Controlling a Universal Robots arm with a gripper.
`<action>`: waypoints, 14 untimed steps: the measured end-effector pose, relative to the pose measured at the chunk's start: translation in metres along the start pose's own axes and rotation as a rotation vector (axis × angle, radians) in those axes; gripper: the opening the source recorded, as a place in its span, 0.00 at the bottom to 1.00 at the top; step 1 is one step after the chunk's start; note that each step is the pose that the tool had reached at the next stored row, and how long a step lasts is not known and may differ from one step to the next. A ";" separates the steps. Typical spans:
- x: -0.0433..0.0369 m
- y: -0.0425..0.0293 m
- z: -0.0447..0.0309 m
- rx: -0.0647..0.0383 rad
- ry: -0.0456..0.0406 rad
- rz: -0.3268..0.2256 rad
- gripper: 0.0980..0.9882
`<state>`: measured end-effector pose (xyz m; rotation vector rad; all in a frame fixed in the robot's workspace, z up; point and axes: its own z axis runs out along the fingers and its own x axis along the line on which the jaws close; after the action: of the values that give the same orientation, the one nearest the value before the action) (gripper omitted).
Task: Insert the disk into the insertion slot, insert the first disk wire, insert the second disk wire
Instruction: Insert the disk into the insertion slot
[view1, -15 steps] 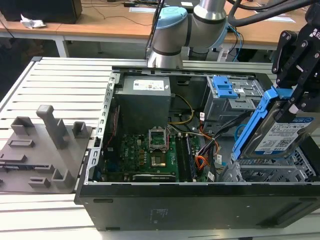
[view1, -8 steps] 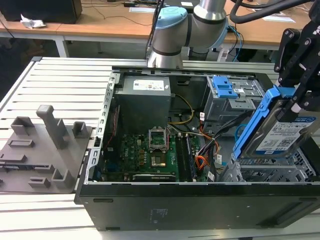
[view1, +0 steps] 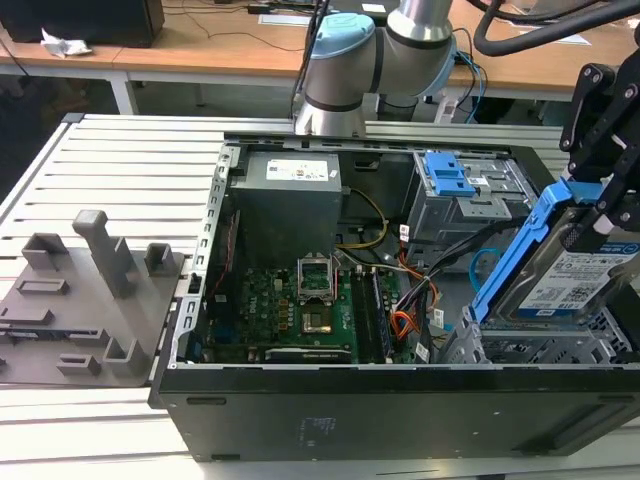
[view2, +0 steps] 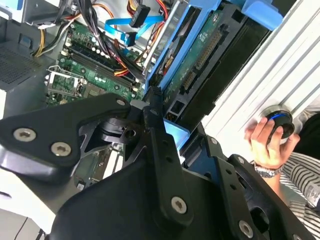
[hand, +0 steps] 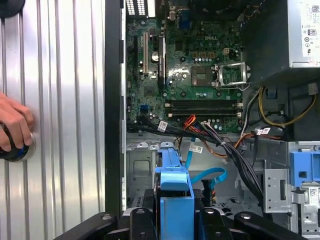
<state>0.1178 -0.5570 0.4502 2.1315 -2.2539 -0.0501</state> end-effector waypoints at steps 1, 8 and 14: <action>0.0000 -0.0017 0.0020 -0.004 0.0000 0.007 0.30; -0.0002 -0.0034 0.0154 -0.010 -0.0001 0.008 0.30; -0.0002 -0.0037 0.0219 -0.010 0.0000 0.008 0.30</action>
<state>0.1205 -0.5571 0.4281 2.1173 -2.2575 -0.0608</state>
